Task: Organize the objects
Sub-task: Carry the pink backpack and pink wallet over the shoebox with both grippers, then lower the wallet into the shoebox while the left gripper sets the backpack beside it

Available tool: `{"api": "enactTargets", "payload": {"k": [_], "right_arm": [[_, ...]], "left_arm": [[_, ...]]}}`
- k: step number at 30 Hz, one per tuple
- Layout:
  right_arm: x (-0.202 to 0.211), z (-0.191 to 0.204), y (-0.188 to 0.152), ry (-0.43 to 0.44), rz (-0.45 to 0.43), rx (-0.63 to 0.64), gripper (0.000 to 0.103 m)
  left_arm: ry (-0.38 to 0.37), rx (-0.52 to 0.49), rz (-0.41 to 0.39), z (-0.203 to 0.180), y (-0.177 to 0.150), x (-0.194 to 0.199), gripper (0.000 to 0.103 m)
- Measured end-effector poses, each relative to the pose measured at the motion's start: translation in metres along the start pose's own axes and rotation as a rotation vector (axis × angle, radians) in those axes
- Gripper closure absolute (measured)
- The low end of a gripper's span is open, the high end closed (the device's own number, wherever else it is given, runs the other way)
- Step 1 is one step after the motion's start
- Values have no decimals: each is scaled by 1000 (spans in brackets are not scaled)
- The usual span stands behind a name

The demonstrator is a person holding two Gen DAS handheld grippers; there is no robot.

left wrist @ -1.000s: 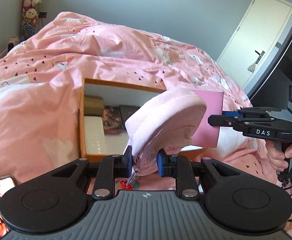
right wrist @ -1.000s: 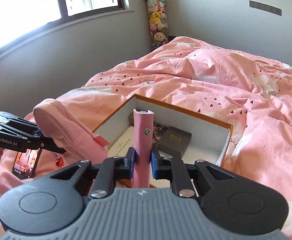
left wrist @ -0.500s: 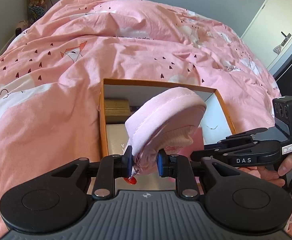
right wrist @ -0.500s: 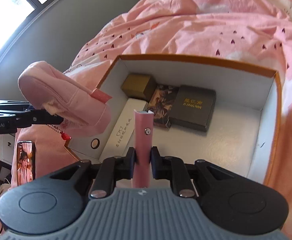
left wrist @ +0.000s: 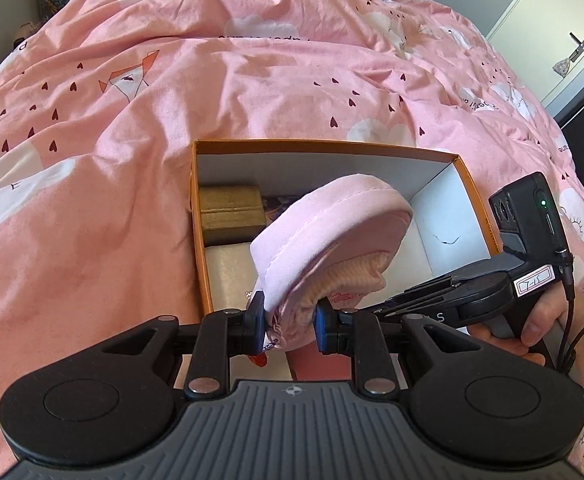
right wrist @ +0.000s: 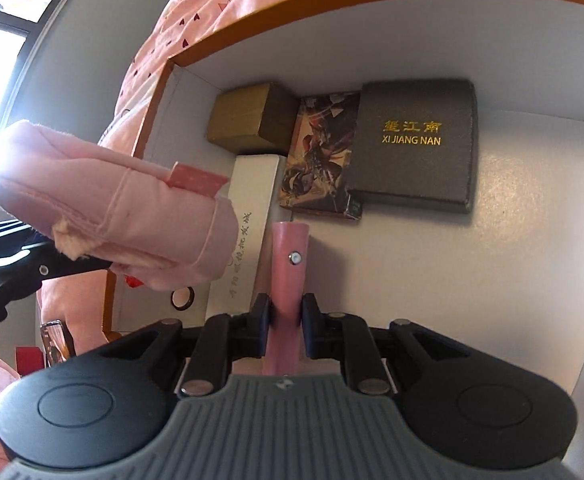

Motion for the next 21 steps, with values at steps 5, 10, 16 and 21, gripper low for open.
{"api": "enactTargets", "payload": {"k": [5, 10, 16, 21], "right_arm": [[-1, -5, 3, -108, 28, -12, 80], [-8, -19, 0, -144, 63, -64, 76], [-14, -22, -2, -154, 69, -105, 72], [-16, -24, -2, -159, 73, -112, 68]], "left_arm": [[-8, -2, 8, -1, 1, -5, 77], [-20, -10, 6, -4, 2, -5, 77], [-15, -22, 9, -5, 2, -3, 77], [-36, -37, 43, -8, -2, -6, 77]]}}
Point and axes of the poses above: each gripper's, at about its wrist camera, not at the fingertips, and x roughly against the way its jaws point, z to its left, y to its top, the point moved 6 cm from there along -x, roughly the way its jaws point, and after that the axes turned 13 degrees about y, right-handed, at the moved point
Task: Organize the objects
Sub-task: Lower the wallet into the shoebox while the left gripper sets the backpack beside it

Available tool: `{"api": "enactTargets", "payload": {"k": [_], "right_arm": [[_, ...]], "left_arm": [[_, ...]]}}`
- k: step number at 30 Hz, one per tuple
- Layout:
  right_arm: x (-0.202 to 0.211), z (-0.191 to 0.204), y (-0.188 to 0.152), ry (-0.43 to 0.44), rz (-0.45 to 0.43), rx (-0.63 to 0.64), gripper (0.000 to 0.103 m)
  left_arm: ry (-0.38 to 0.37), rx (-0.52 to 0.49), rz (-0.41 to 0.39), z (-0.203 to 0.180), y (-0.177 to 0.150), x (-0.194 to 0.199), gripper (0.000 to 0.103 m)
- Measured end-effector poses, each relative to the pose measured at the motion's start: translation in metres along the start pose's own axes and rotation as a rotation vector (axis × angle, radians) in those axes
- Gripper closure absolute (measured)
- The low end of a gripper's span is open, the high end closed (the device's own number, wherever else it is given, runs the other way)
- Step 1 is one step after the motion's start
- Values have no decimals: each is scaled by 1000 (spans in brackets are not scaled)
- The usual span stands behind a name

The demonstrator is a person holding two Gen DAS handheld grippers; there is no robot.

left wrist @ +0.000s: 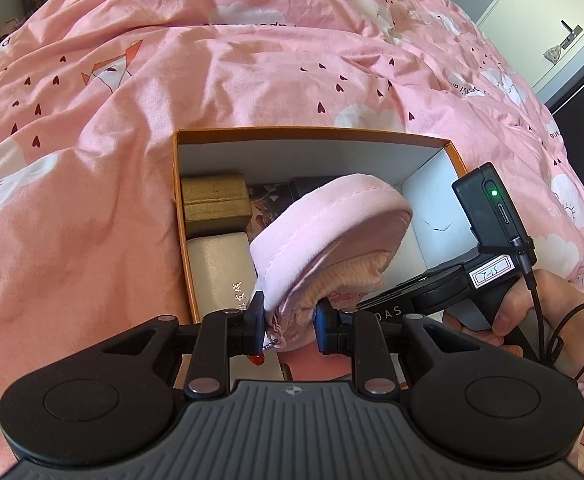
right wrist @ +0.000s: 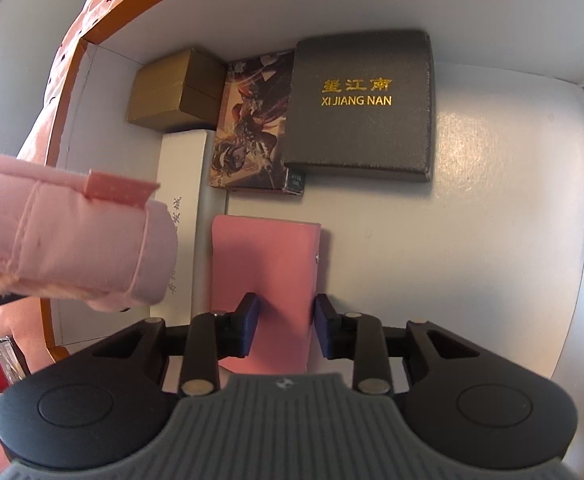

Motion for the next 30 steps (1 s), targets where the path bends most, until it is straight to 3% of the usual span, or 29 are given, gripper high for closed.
{"api": "enactTargets", "payload": {"k": [8, 14, 21, 27, 30], "right_arm": [[32, 2, -9, -75, -36, 129, 65], [72, 0, -29, -154, -66, 256, 64], [74, 7, -36, -114, -98, 292, 64], [71, 19, -33, -42, -115, 303, 61], [66, 20, -29, -12, -128, 293, 60]], "left_arm": [[-48, -35, 114, -8, 0, -18, 76], [-31, -121, 241, -26, -3, -40, 76], [-36, -169, 408, -40, -14, -72, 74], [-10, -131, 419, -33, -13, -82, 63], [-41, -115, 418, -31, -14, -85, 58]]}}
Point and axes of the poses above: each gripper's, at about its wrist camera, not at the fingertips, and x roughly against the way its jaws point, z to its left, y to its top, the point moved 6 cm from there along -x, roughly the way its jaws point, and after that the axes turned 13 degrees about y, right-handed, at the moved point
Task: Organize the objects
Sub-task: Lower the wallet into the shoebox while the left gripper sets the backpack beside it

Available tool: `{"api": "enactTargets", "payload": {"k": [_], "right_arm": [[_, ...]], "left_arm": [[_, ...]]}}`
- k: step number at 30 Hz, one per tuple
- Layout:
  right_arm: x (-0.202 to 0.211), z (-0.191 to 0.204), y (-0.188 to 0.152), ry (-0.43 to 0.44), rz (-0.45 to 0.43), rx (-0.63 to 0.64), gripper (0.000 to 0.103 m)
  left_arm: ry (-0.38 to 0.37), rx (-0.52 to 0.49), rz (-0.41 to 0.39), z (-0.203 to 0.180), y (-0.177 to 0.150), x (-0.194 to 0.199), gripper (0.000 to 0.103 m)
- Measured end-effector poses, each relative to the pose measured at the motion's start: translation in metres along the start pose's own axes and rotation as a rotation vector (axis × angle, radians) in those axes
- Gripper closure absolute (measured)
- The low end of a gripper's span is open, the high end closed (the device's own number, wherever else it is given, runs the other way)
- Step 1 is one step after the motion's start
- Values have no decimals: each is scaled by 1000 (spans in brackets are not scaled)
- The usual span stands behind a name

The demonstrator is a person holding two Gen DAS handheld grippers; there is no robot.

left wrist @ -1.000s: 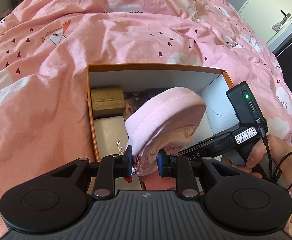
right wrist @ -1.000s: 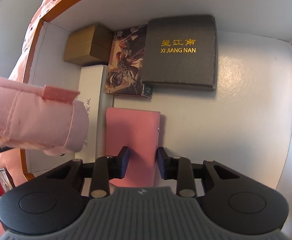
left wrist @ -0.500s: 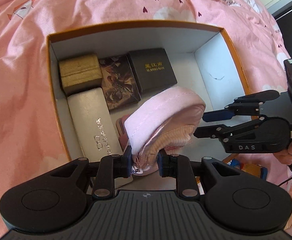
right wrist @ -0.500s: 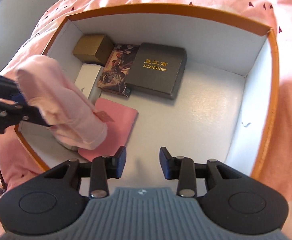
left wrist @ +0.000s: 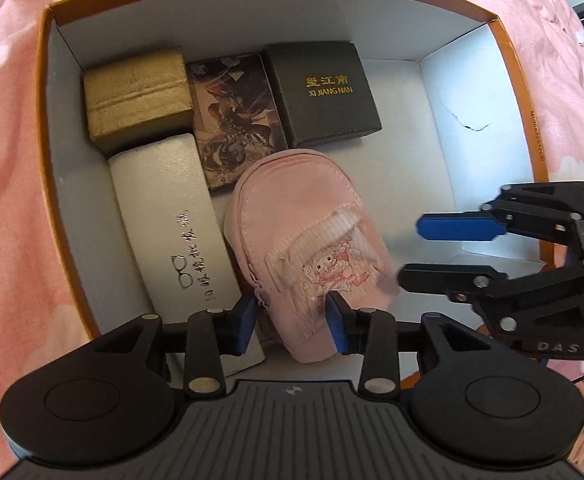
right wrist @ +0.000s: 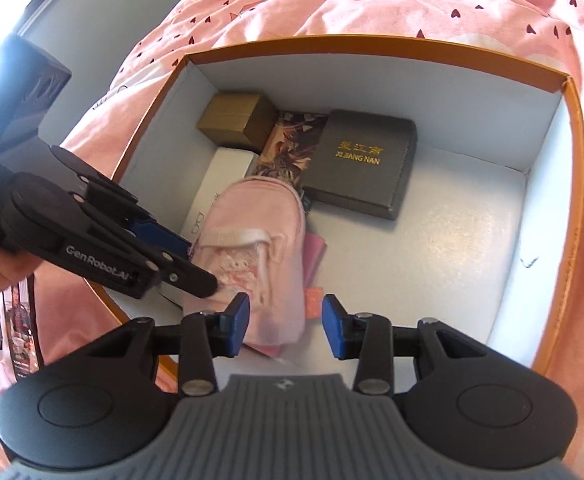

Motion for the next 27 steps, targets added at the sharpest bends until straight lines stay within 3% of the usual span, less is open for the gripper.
{"api": "enactTargets", "payload": {"k": [5, 8, 12, 14, 23, 27], "right_arm": [[-11, -11, 6, 29, -21, -68, 60], [-16, -13, 6, 66, -18, -98, 62], [-25, -10, 1, 98, 4, -120, 82], [-26, -8, -1, 105, 11, -129, 83], [-30, -7, -1, 89, 13, -120, 85], [-25, -5, -1, 83, 8, -103, 76]], "left_arm": [[13, -24, -45, 0, -4, 3, 58], [22, -35, -61, 0, -7, 5, 65], [58, -56, -72, 2, -4, 11, 72], [68, -69, -73, 2, -4, 12, 73], [99, -59, -72, 1, 0, 6, 74], [85, -59, -104, 2, -1, 13, 71]]}}
Point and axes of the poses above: each gripper's, at about its wrist camera, not at the fingertips, and x roughly against the way its jaws point, z to its left, y to its top, the point moved 6 cm from there along -x, roughly the way its jaws point, and after that the axes turned 13 degrees about y, right-handed, at the moved point
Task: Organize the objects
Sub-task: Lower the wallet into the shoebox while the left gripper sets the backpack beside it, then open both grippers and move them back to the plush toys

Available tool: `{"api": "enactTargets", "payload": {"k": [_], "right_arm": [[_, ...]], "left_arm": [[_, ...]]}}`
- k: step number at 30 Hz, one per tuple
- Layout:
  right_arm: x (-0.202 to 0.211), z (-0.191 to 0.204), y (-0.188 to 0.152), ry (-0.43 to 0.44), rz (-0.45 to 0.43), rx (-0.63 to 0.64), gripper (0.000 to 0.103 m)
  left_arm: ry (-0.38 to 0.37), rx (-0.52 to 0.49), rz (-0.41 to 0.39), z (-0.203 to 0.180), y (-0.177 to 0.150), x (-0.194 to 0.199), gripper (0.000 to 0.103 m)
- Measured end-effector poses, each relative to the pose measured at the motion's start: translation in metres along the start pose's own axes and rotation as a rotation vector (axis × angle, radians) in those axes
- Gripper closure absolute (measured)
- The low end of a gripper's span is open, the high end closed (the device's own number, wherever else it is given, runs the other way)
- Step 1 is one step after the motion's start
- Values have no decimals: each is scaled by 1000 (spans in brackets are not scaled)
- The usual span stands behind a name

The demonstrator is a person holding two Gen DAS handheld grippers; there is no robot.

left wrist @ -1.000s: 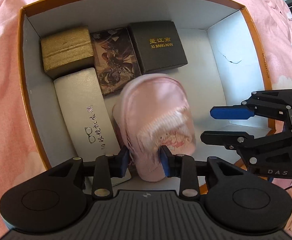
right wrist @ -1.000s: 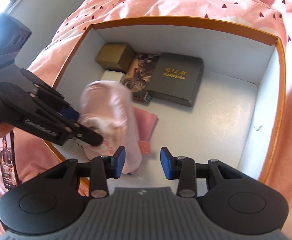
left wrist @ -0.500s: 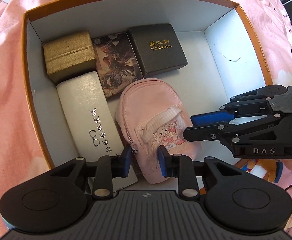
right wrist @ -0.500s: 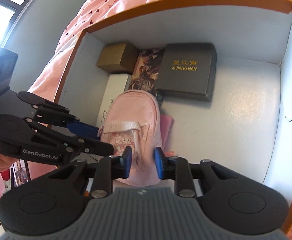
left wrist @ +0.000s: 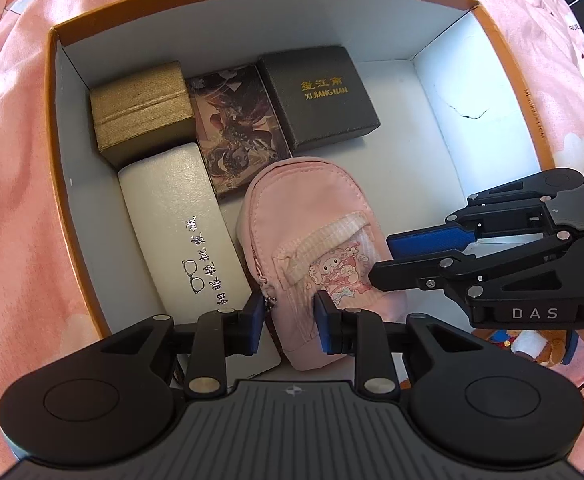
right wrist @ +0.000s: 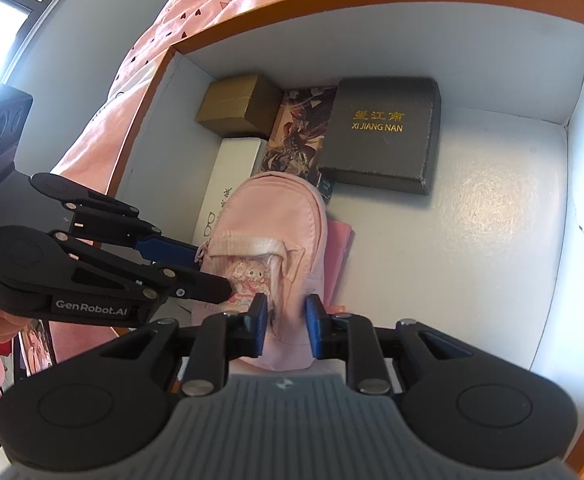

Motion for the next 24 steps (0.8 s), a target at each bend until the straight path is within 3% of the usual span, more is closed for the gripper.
{"api": "enactTargets", "payload": {"k": [2, 9, 18, 24], "right_arm": [[3, 2, 0, 1, -9, 12, 70], [18, 6, 1, -21, -49, 27, 65], [63, 33, -18, -97, -175, 122, 60], [95, 58, -56, -160, -286, 200, 59]], "left_arm": [[0, -2, -18, 1, 0, 4, 70], [-12, 31, -93, 4, 1, 22, 66], [33, 51, -391, -22, -28, 89, 66], [-5, 95, -499, -59, -64, 109, 66]]}}
Point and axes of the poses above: each gripper's, at about its wrist camera, not at the fingertips, and x roughly against the way its jaws point, z to its left, y to its top, the point moved 6 cm from there along -x, roughly the way its jaws point, and after that the axes turned 13 degrees about y, right-handed, at the moved point
